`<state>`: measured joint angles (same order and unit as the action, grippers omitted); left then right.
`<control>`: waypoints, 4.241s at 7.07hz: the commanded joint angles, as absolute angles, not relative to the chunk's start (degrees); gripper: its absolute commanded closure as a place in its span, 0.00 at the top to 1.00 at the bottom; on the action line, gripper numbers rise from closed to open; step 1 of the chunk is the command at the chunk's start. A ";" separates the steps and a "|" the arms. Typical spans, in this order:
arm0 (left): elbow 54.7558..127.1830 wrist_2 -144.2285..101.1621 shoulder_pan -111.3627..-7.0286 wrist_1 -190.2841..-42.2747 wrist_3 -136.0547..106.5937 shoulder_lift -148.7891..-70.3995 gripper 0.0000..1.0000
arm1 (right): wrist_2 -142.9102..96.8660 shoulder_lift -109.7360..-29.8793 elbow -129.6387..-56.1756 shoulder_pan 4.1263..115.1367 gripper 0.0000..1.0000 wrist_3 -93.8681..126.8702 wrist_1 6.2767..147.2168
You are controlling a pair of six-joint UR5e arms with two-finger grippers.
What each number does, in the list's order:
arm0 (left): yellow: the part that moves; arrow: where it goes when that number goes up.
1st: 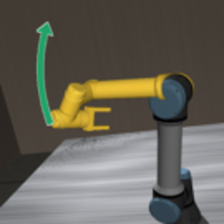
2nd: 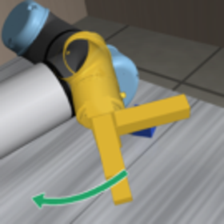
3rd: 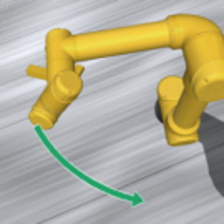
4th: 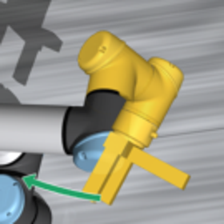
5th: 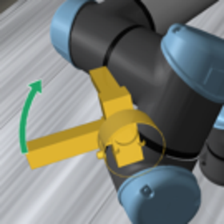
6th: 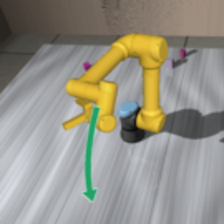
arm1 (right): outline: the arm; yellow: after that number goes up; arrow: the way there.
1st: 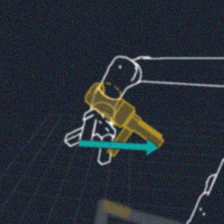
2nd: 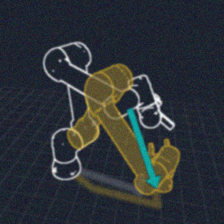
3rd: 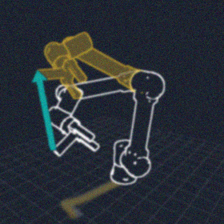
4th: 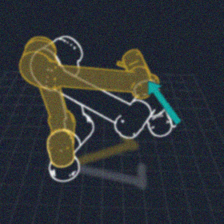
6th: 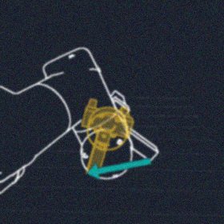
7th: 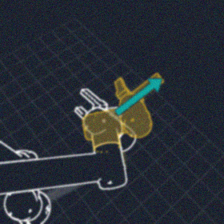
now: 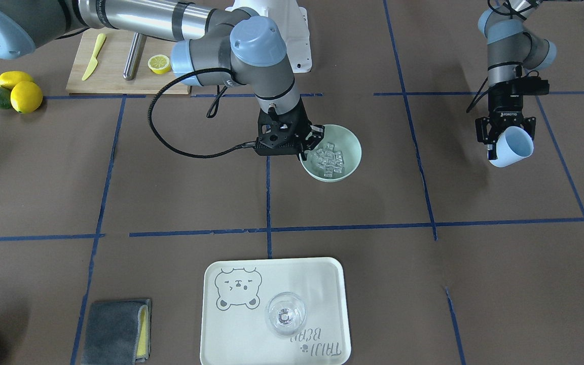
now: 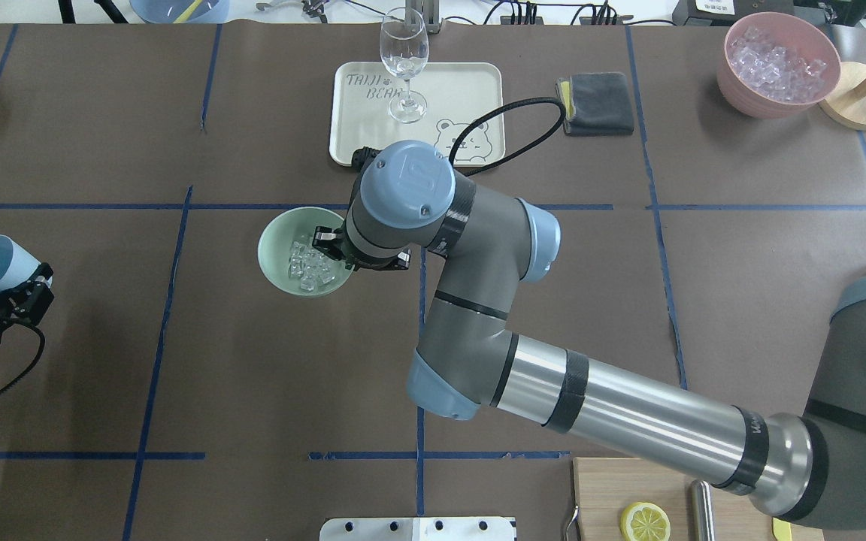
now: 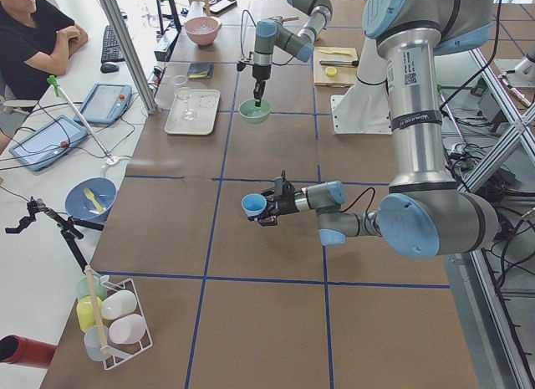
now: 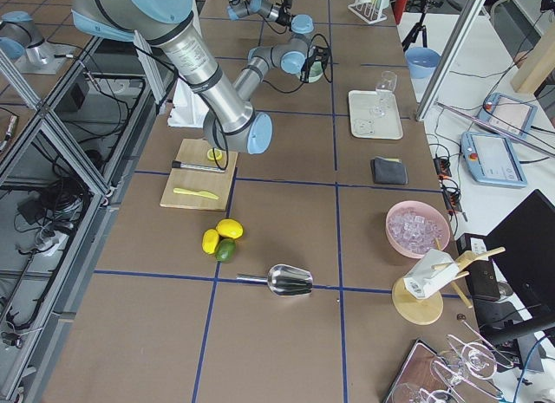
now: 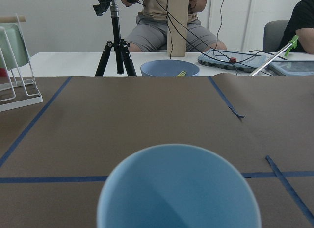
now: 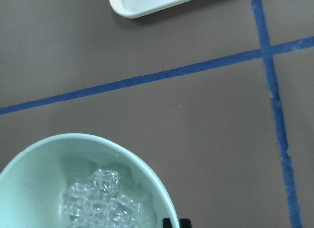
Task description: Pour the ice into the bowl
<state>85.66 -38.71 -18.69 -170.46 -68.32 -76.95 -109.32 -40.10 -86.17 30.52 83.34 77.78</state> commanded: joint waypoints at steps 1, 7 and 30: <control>81.57 -36.30 -18.11 -170.33 -68.99 -79.37 0.00 | -110.30 -48.91 -97.34 33.12 0.00 78.33 82.35; 82.08 -36.38 -16.43 -170.77 -68.82 -78.84 1.00 | -117.76 -57.65 -103.53 41.83 0.00 70.85 82.35; 109.86 -111.19 -73.16 -132.60 -10.85 -72.14 1.00 | -131.05 -99.05 -104.13 85.47 1.00 -5.09 83.22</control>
